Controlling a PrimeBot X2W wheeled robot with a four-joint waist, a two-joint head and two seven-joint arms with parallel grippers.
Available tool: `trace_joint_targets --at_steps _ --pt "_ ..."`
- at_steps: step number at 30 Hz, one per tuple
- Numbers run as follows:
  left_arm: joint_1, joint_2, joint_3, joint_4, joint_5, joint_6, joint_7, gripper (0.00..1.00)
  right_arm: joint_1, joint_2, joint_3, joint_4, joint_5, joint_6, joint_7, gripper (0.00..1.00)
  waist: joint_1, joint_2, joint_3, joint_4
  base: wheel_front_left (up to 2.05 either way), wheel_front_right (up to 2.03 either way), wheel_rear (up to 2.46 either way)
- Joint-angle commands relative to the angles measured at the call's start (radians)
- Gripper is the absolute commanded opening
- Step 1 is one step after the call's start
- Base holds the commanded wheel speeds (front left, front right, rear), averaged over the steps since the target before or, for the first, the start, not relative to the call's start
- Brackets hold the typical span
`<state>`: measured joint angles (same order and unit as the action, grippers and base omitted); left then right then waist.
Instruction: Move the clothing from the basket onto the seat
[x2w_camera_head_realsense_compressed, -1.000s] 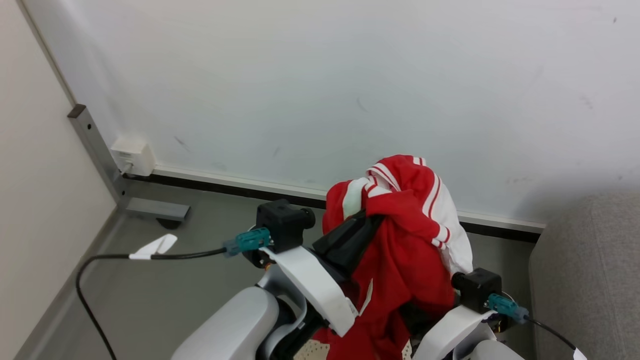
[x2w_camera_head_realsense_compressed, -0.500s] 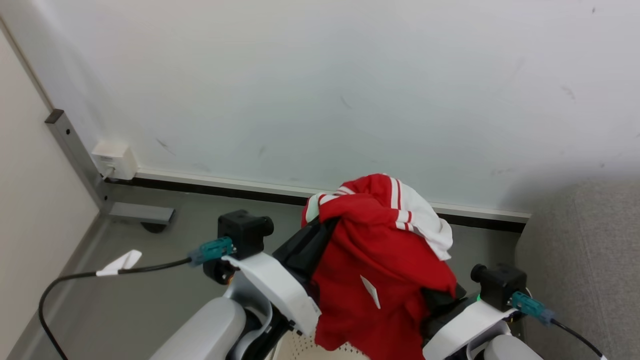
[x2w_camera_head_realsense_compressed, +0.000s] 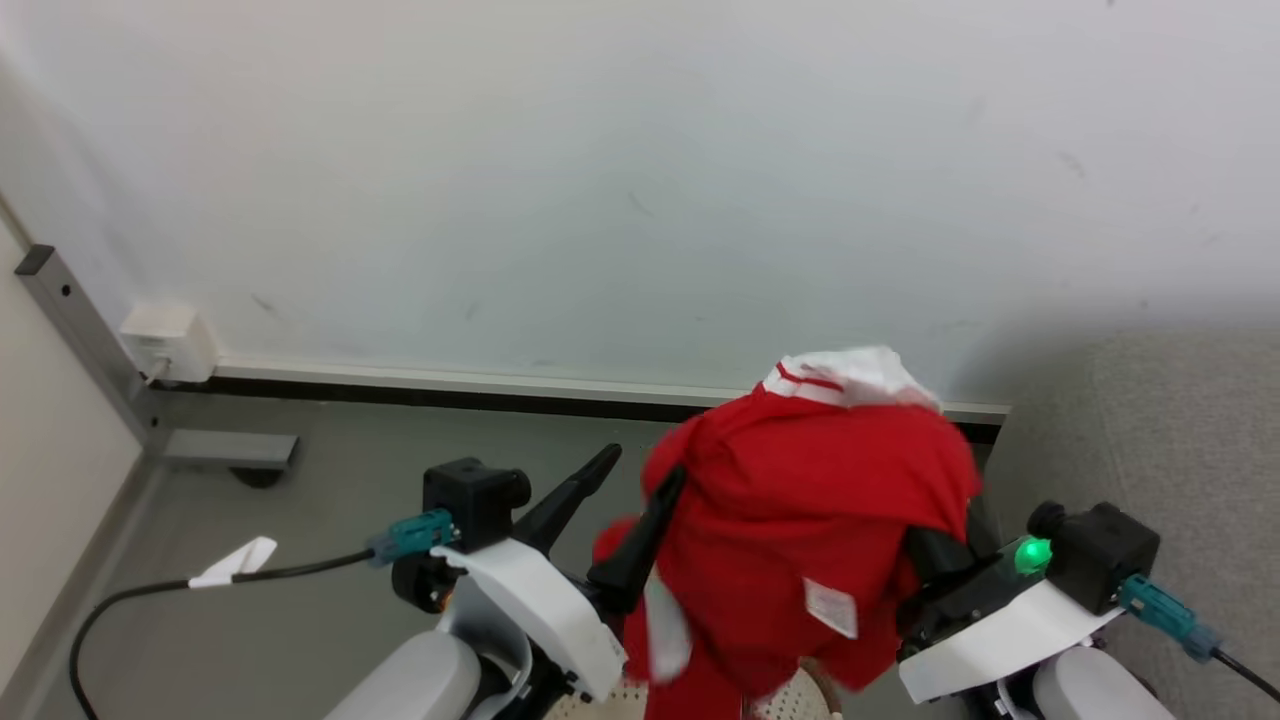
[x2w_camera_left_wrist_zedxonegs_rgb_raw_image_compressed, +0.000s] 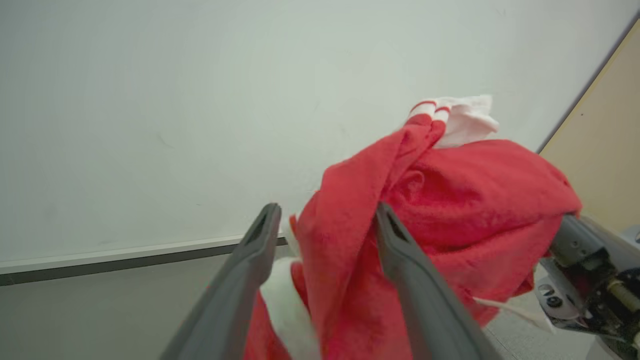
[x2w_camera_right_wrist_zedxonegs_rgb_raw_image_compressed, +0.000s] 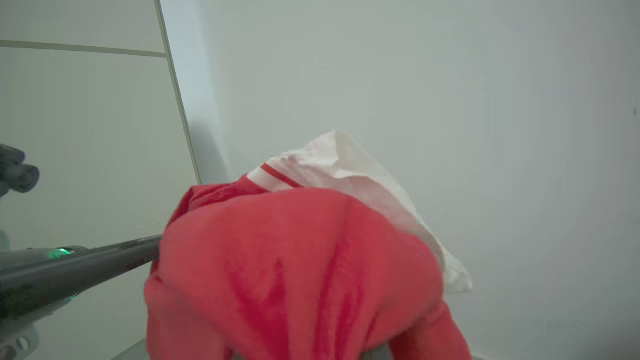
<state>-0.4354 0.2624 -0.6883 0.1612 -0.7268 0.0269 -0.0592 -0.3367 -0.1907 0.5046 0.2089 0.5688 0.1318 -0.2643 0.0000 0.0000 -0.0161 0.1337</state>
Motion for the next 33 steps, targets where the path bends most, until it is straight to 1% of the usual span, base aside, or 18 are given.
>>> trace_joint_targets --at_steps 1,6,10,17,24,33 --pt "0.016 0.003 0.002 0.000 -0.016 0.002 -0.006 1.00 0.013 -0.007 -0.006 -0.014 0.001 -0.002 0.000 0.00 0.0000 0.0000 -0.004 -0.010 0.00 0.00 0.00" --pt "0.030 0.002 0.002 0.003 -0.017 0.007 -0.020 1.00 0.014 -0.052 -0.020 -0.064 0.002 -0.002 0.000 0.00 0.0000 0.0000 -0.013 -0.048 0.00 0.00 0.00" --pt "0.034 0.008 -0.003 0.006 0.001 0.008 -0.035 1.00 0.006 -0.093 -0.039 -0.085 0.001 -0.002 0.000 0.00 0.0000 0.0000 -0.016 -0.094 0.00 0.00 0.00" --pt "0.022 0.012 -0.012 0.000 0.035 0.005 -0.083 1.00 -0.007 -0.154 -0.098 -0.110 -0.023 -0.002 0.000 0.00 0.0000 0.0000 -0.011 -0.216 0.00 0.00 0.00" --pt "0.007 0.011 -0.017 0.009 0.058 0.002 -0.118 1.00 0.002 -0.180 -0.164 -0.135 -0.036 -0.002 0.000 0.00 0.0000 0.0000 -0.001 -0.357 0.00 0.00 0.00" --pt "-0.013 0.015 -0.041 0.038 0.088 0.000 -0.128 1.00 0.027 -0.189 -0.203 -0.144 -0.046 -0.002 0.000 0.00 0.0000 0.0000 0.018 -0.516 0.00 0.00 0.00"
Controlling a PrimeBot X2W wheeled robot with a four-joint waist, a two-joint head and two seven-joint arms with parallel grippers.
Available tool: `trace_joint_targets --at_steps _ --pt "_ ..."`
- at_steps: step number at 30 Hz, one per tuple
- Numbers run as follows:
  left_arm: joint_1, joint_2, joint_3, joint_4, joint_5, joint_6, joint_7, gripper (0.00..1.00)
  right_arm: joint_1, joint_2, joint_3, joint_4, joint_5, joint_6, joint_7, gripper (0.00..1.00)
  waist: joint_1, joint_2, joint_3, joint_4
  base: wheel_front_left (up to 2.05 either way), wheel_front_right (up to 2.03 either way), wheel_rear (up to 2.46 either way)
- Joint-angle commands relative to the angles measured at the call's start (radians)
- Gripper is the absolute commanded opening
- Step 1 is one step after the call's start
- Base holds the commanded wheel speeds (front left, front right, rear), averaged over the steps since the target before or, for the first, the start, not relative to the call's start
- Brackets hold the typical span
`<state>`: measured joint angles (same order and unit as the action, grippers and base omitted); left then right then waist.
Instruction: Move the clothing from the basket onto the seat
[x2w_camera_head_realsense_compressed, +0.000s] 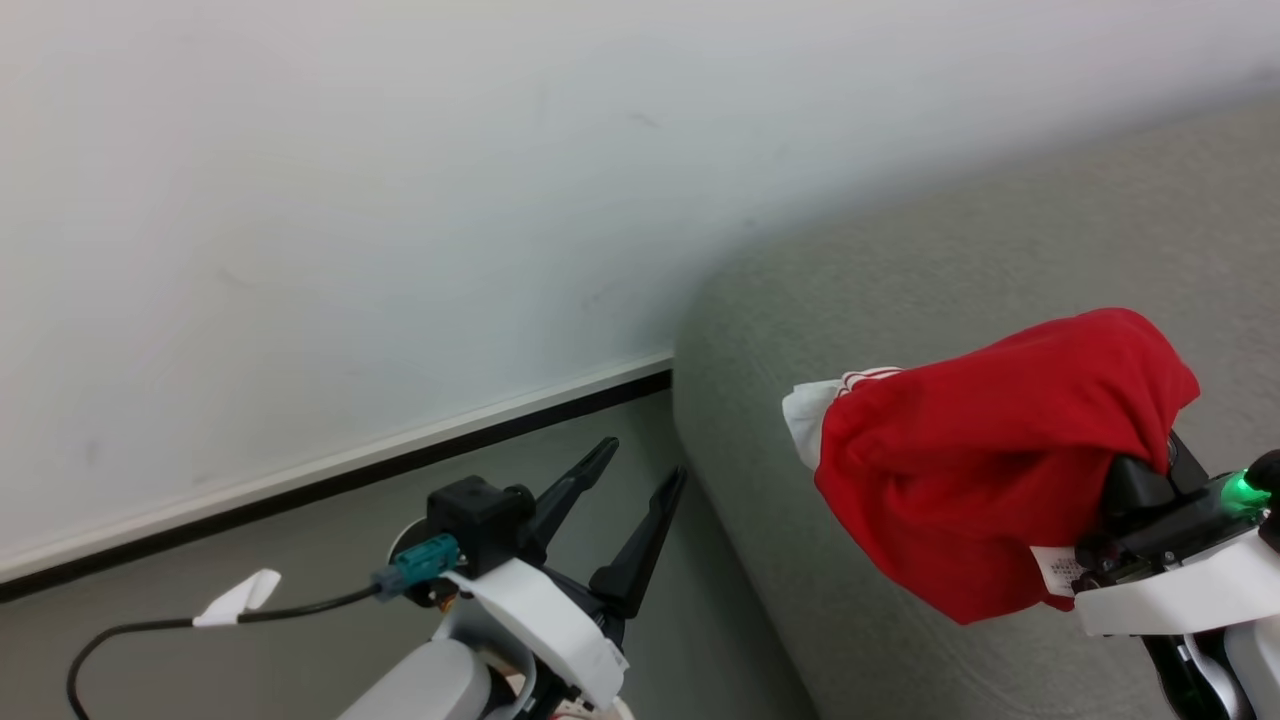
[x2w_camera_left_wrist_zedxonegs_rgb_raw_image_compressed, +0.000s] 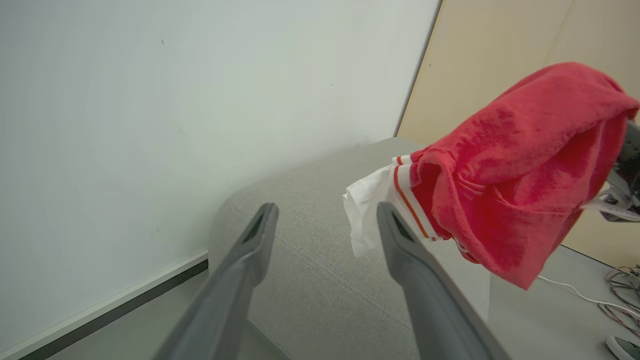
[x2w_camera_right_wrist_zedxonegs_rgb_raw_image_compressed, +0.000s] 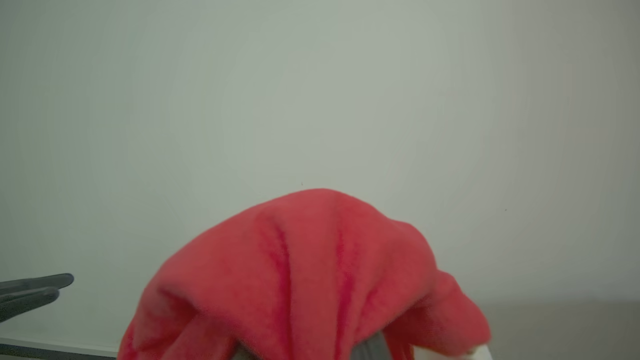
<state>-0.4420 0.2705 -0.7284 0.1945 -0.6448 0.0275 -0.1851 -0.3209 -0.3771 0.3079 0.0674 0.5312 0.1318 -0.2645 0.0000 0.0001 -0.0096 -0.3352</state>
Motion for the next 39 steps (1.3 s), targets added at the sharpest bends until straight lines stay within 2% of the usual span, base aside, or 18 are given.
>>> trace_joint_targets --at_steps 1,10,18,24,33,39 --pt "-0.009 0.008 -0.003 0.008 0.009 -0.001 -0.003 1.00 0.015 -0.002 -0.011 -0.004 -0.008 -0.002 0.000 0.00 0.0000 -0.0001 0.014 -0.062 0.00 0.00 0.00" --pt "-0.024 0.009 -0.013 0.040 0.024 -0.006 -0.011 1.00 0.037 0.011 -0.051 -0.020 -0.017 -0.002 0.000 0.00 0.0000 -0.0001 0.039 -0.170 0.00 0.00 0.00" --pt "-0.043 0.001 -0.023 0.056 0.027 -0.012 -0.009 1.00 0.040 0.018 -0.069 -0.028 -0.018 -0.002 0.000 0.00 0.0000 -0.0001 0.065 -0.194 0.00 0.00 0.00" --pt "-0.078 0.010 -0.032 0.040 0.041 -0.016 0.003 1.00 0.017 0.026 -0.128 -0.014 -0.029 -0.002 0.000 0.00 0.0000 -0.0001 0.132 -0.170 0.00 0.00 0.00" --pt "-0.174 0.052 -0.042 -0.010 0.093 -0.019 0.051 1.00 -0.147 0.053 -0.242 0.079 -0.018 -0.002 0.000 0.00 0.0000 -0.0001 0.333 -0.098 0.00 0.00 0.00" --pt "-0.246 0.047 -0.052 -0.029 0.115 -0.026 0.083 1.00 -0.318 0.002 -0.235 0.188 0.027 -0.002 0.000 0.00 0.0000 -0.0001 0.465 -0.054 0.00 0.00 0.00"
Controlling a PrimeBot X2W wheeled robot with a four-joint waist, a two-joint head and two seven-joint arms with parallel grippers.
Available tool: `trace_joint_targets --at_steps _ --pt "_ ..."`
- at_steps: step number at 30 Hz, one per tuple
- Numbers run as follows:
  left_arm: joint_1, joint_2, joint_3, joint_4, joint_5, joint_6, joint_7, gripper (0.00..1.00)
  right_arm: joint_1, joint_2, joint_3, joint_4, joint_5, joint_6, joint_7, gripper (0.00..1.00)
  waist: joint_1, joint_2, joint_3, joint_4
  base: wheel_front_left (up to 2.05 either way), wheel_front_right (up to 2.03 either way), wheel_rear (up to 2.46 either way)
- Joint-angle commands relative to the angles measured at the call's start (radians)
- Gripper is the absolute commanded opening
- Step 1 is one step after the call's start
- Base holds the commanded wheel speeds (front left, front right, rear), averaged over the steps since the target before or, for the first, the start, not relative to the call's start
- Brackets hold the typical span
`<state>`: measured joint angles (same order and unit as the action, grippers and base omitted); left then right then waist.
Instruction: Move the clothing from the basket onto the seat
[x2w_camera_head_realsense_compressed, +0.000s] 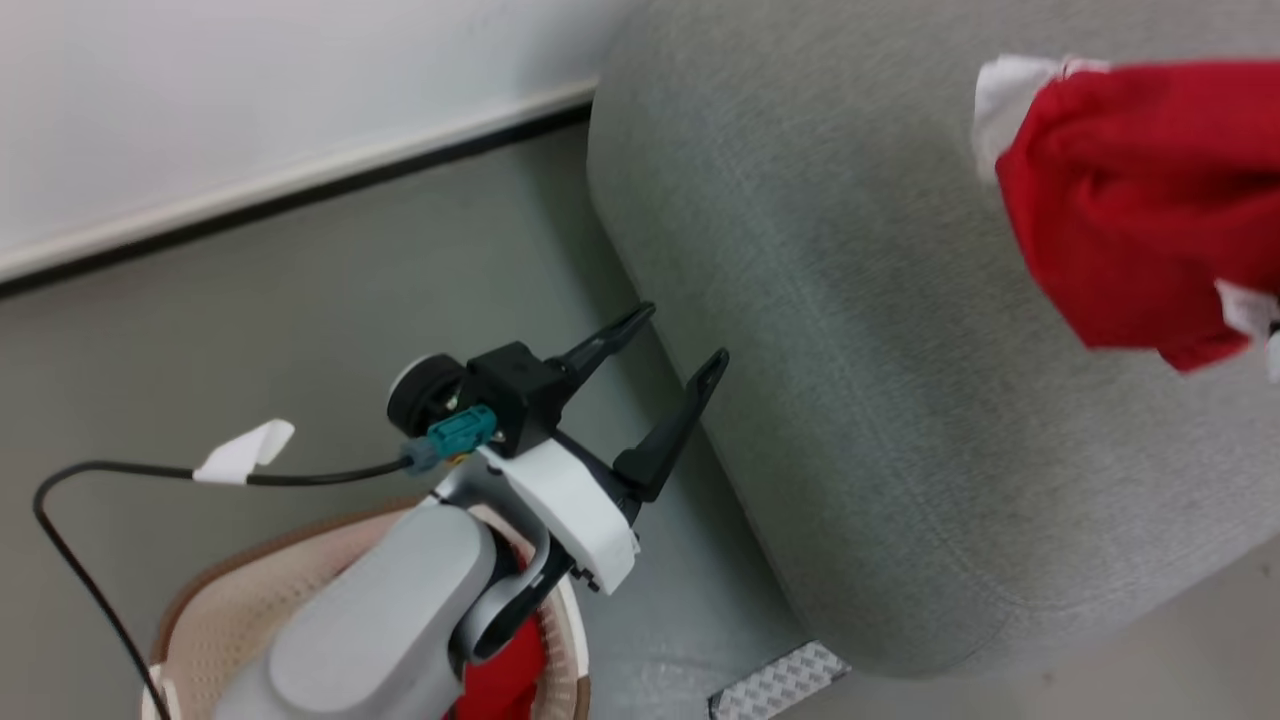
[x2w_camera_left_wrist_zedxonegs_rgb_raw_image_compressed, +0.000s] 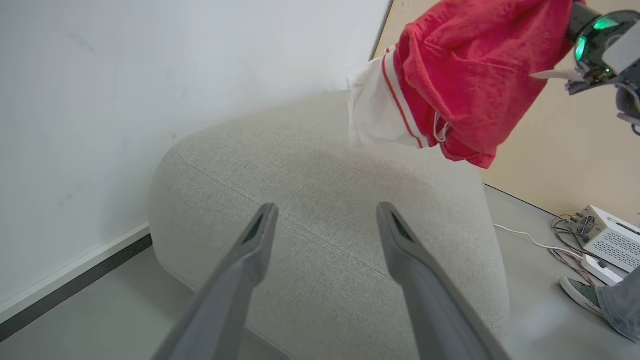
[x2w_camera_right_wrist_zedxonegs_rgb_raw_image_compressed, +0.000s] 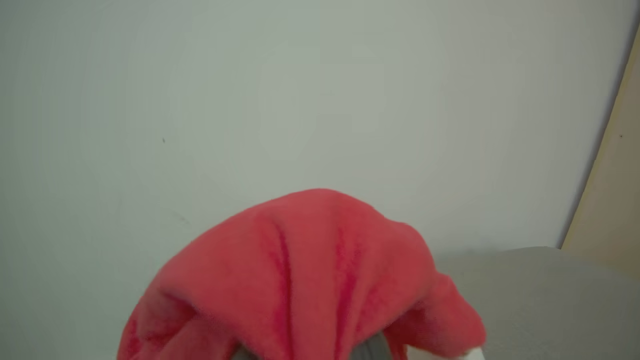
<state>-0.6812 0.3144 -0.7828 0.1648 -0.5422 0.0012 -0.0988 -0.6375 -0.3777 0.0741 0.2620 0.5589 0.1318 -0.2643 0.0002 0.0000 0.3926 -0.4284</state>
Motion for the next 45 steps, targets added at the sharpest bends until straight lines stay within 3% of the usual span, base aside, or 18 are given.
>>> trace_joint_targets --at_steps 1,8,17,23,31,32,33,34,35,45 --pt "-0.020 0.002 0.001 -0.002 0.017 0.000 0.002 1.00 -0.030 -0.010 0.003 0.012 0.014 -0.002 0.000 0.00 -0.0002 0.0000 0.084 0.048 0.00 0.00 0.00" --pt "-0.087 -0.008 -0.006 0.006 0.039 -0.008 0.006 1.00 -0.206 -0.100 0.039 0.184 0.056 -0.002 0.000 0.00 -0.0002 0.0000 0.185 0.101 0.00 0.00 0.00" --pt "-0.124 -0.007 0.002 0.015 0.050 0.004 -0.009 1.00 -0.373 -0.228 0.167 0.445 0.096 -0.002 0.016 0.00 -0.0002 0.0000 0.263 0.172 0.00 0.00 0.00" --pt "-0.126 -0.017 0.005 0.032 0.046 0.014 -0.029 1.00 -0.423 -0.263 0.265 0.578 0.130 -0.002 0.112 0.00 -0.0002 0.0000 0.275 0.203 0.00 0.00 0.00" --pt "-0.104 -0.015 0.009 0.059 0.027 0.018 -0.045 1.00 -0.421 -0.287 0.430 0.616 0.233 -0.002 0.320 0.00 -0.0002 0.0000 0.241 0.212 0.00 0.00 0.00" --pt "-0.098 -0.016 0.010 0.065 0.024 0.018 -0.049 1.00 -0.419 -0.291 0.448 0.615 0.247 -0.002 0.343 0.08 -0.0002 0.0000 0.230 0.211 0.00 0.00 0.00" --pt "-0.093 -0.018 0.010 0.071 0.021 0.018 -0.053 1.00 -0.416 -0.298 0.465 0.615 0.260 -0.002 0.363 0.35 -0.0002 0.0000 0.219 0.210 0.00 0.00 0.00" --pt "-0.089 -0.020 0.009 0.075 0.017 0.018 -0.055 1.00 -0.415 -0.305 0.479 0.614 0.273 -0.002 0.377 0.41 -0.0002 0.0000 0.208 0.209 0.00 0.00 0.00" --pt "-0.085 -0.023 0.008 0.080 0.012 0.016 -0.060 1.00 -0.413 -0.310 0.493 0.611 0.285 -0.002 0.387 1.00 -0.0002 0.0000 0.196 0.207 0.00 0.00 0.00" --pt "-0.007 -0.034 0.016 0.139 -0.034 0.016 -0.107 1.00 -0.374 -0.367 0.631 0.564 0.354 -0.002 0.419 1.00 -0.0002 0.0000 0.017 0.191 0.00 0.00 0.00"
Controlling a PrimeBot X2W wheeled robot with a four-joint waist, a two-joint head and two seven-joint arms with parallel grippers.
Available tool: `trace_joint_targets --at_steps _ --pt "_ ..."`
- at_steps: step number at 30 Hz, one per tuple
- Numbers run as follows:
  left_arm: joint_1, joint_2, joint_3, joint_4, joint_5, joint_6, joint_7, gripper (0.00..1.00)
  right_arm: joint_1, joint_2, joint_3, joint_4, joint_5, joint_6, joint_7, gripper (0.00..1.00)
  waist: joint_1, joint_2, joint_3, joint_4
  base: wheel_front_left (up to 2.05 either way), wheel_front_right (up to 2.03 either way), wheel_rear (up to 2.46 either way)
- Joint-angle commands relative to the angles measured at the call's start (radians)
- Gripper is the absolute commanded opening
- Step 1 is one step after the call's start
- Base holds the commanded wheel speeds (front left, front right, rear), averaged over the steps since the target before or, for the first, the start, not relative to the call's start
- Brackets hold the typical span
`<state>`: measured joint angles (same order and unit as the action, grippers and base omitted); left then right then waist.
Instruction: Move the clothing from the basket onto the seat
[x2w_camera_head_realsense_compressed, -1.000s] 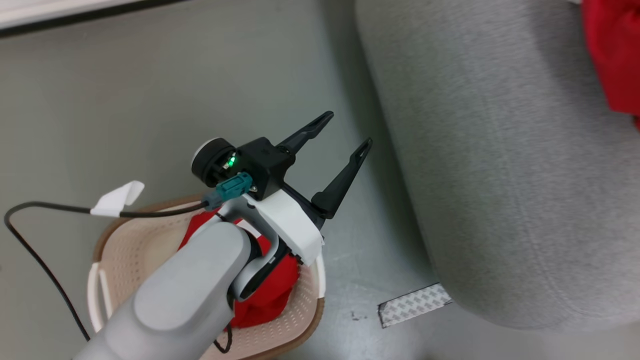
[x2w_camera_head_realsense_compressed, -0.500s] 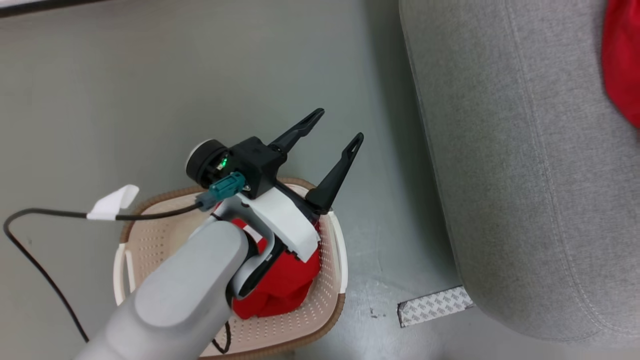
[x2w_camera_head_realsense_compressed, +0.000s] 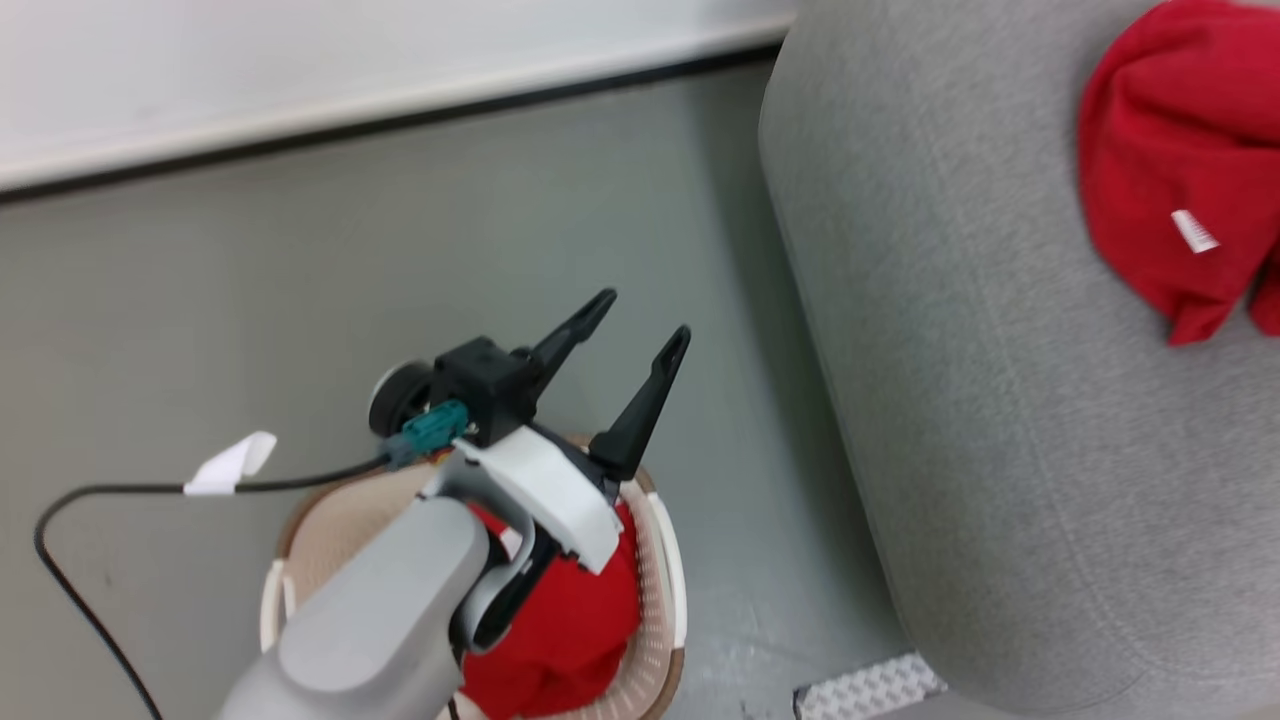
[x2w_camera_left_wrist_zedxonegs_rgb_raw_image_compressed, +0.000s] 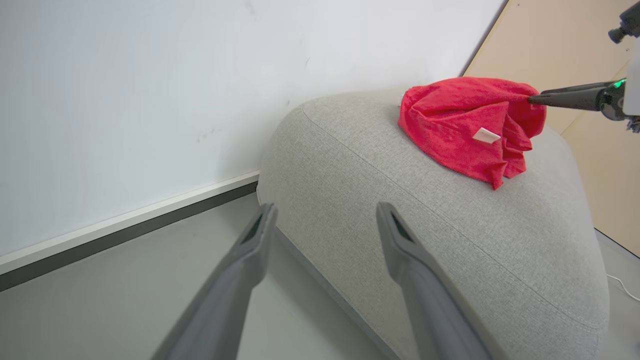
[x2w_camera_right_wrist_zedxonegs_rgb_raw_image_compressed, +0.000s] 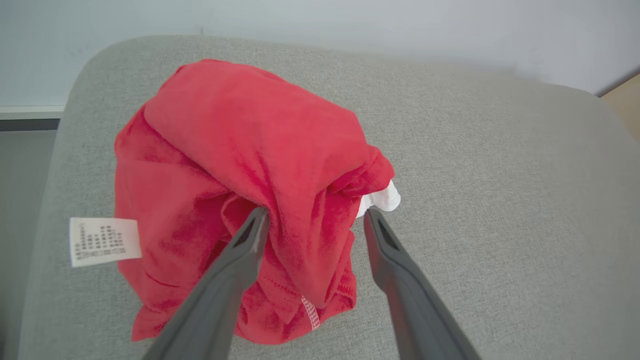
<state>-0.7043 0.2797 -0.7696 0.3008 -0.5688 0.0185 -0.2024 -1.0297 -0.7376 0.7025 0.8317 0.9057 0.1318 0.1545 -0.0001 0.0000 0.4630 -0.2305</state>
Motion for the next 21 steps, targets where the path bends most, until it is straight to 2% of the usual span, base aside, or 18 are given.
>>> trace_joint_targets --at_steps 1,11,21 --pt "0.028 0.001 0.005 0.008 -0.011 0.000 -0.010 1.00 0.022 -0.016 0.019 -0.014 0.009 -0.002 0.001 1.00 0.0001 0.0000 -0.076 -0.008 0.00 0.00 0.00" --pt "0.155 0.013 0.059 0.020 -0.062 0.028 -0.052 1.00 0.066 -0.110 0.101 -0.184 0.028 -0.002 -0.123 1.00 0.0001 0.0000 -0.303 0.020 0.00 0.00 0.00" --pt "0.280 0.059 0.160 -0.010 -0.097 0.087 -0.061 1.00 0.212 -0.087 0.041 -0.326 0.077 -0.002 -0.277 1.00 0.0001 0.0000 -0.447 0.088 0.00 0.00 0.00"
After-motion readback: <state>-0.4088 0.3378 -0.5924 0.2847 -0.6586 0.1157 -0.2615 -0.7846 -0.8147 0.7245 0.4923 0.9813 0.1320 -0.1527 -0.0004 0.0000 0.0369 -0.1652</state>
